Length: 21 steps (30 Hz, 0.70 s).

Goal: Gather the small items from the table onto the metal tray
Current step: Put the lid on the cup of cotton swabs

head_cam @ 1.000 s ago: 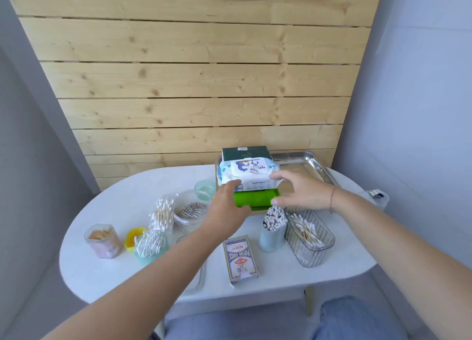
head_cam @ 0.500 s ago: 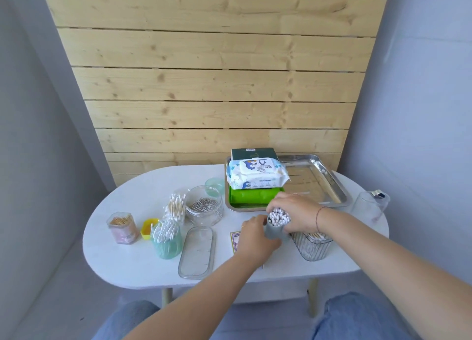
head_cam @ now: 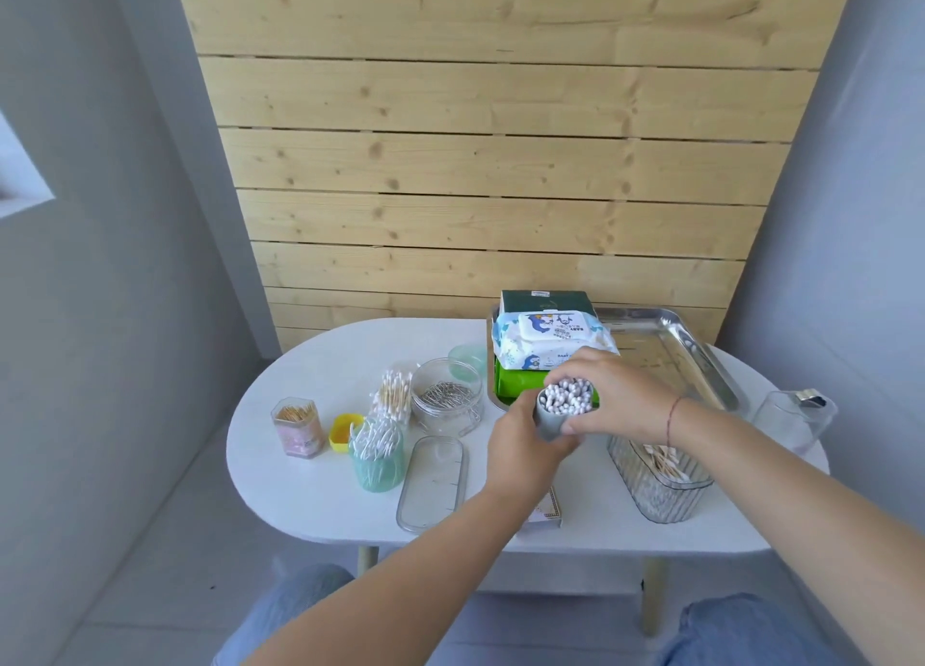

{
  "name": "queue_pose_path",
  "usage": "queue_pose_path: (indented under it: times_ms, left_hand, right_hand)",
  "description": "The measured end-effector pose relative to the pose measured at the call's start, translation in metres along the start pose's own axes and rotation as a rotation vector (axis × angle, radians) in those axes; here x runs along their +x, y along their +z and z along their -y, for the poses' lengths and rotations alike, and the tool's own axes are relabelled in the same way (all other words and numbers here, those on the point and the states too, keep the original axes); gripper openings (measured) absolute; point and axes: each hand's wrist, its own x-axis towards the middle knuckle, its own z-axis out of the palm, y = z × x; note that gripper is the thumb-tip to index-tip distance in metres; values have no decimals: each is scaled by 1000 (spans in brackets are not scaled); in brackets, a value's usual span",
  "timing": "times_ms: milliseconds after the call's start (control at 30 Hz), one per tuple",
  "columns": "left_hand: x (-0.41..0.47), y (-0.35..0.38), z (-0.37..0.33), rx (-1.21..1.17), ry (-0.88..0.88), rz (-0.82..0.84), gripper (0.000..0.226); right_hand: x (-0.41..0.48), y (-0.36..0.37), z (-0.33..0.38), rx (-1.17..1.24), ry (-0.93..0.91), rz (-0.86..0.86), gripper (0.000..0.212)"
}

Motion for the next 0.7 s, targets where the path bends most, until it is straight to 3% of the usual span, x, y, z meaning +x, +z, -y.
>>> queue_pose_path:
  times_ms: [267,700]
  left_hand:
    - [3,-9,5,19,-7,-34,40]
    - [12,5,-9,-19,44,-33,33]
  right_hand:
    - [3,7,14,48,6,-33,51]
    - [-5,-3,-1,120,30,-92,53]
